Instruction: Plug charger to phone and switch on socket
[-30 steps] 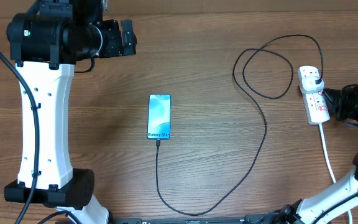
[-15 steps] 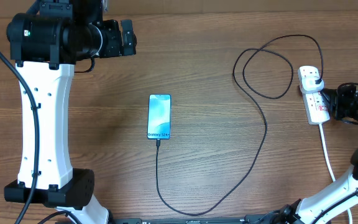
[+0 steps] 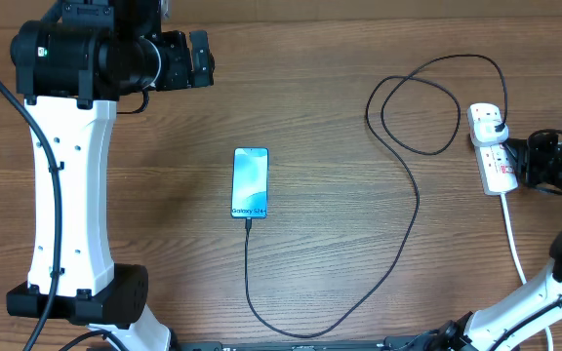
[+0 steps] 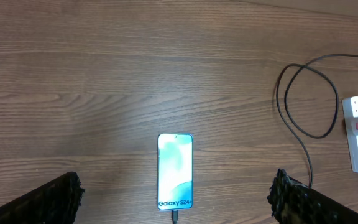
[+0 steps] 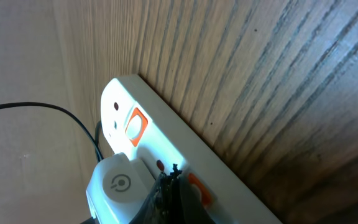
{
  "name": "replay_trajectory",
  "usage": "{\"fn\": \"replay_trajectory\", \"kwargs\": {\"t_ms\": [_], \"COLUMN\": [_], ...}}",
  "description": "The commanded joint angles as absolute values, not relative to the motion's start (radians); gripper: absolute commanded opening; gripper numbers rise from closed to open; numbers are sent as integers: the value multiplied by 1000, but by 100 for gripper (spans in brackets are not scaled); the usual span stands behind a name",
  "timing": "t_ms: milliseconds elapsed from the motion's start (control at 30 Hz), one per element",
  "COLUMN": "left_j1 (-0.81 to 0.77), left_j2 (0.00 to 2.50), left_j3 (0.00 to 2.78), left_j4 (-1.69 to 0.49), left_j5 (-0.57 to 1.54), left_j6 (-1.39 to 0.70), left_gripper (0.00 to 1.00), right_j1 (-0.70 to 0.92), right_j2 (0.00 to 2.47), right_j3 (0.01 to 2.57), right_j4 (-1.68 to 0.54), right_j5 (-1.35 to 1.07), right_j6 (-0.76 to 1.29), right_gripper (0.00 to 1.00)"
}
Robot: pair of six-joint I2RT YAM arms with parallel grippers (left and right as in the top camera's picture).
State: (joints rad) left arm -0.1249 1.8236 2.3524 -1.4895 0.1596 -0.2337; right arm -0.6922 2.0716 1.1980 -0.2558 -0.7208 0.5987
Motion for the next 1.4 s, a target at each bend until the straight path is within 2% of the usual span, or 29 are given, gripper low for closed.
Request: {"fn": "replay_trajectory", "kwargs": {"t_ms": [0, 600, 800, 1067, 1367], "left_j1": [-125, -125, -125, -125, -125], "left_j2": [1827, 1827, 1827, 1827, 1827], "left_j3": [2358, 2358, 2358, 2358, 2358], "left_j4": [-1488, -1488, -1488, -1488, -1488], "left_j5": [153, 153, 153, 153, 153], "left_j6": [-229, -229, -229, -229, -229], "left_gripper": [100, 100, 100, 100, 100], "right_j1": [-640, -640, -696, -799, -736], "right_j2": [2088, 2088, 2044, 1752, 1378], "right_j3": [1139, 1120, 1122, 1128, 1172], "right_j4": [-284, -341, -344, -485, -747], "right_j5": [-707, -707, -707, -752, -805], "right_j6": [595, 572, 572, 517, 318], "right_gripper": [4, 4, 4, 4, 4]}}
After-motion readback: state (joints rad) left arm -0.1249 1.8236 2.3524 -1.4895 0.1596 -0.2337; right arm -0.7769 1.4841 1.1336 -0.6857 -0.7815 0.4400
